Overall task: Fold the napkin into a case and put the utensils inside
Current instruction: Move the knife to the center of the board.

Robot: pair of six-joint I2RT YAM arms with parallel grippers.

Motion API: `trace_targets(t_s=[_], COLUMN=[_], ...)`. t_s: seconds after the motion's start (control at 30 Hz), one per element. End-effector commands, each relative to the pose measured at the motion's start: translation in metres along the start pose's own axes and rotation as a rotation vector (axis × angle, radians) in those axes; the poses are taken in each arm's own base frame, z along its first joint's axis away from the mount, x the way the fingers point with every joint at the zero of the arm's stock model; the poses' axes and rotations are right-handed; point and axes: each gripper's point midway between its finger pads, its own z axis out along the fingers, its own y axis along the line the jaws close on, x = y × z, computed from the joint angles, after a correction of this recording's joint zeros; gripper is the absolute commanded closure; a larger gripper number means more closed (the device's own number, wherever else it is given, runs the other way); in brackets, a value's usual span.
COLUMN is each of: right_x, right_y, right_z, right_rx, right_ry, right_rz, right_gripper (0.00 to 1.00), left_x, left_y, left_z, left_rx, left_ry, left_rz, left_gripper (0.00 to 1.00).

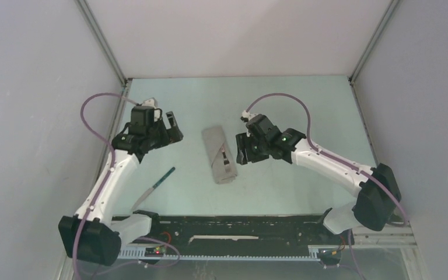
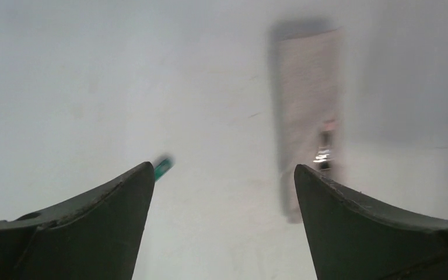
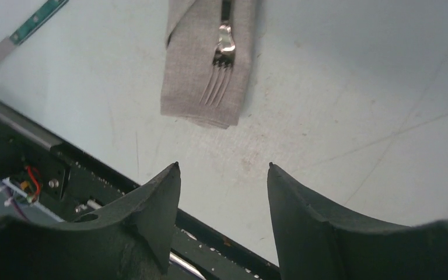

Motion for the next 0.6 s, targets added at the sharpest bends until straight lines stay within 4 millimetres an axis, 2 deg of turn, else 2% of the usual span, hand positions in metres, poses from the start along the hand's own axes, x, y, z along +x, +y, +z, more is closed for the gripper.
trace_targets(t_s=[0.0, 0.1, 0.33, 0.43, 0.5, 0.57], right_x=[0.002, 0.005, 0.022, 0.025, 0.026, 0.026], right_y=[0.027, 0.033, 0.031, 0.024, 0.017, 0.01], right_z=[-0.007, -0.02, -0.047, -0.052, -0.053, -0.053], right_rx=[-0.197, -0.273, -0.395, -0.392, -0.383, -0.372], right_ry=[-0.069, -0.112, -0.192, -0.218, -0.232, -0.242], right_rz=[-0.102, -0.118, -0.133, -0.136, -0.128, -0.11], right_gripper=[0.36, 0.37, 0.36, 0.36, 0.36, 0.36], left_x=[0.069, 0.094, 0.119, 0.13, 0.137, 0.144], left_y=[0.085, 0.1, 0.135, 0.132, 0.132, 0.127], left_z=[-0.013, -0.012, 0.011, 0.027, 0.036, 0.043], left_rx=[-0.443, -0.518, -0.657, -0.607, -0.583, -0.542], left_ry=[0.356, 0.519, 0.76, 0.802, 0.823, 0.849], left_rz=[0.117, 0.176, 0.317, 0.316, 0.3, 0.288], left_gripper=[0.04, 0.04, 0.05, 0.12, 0.22, 0.24])
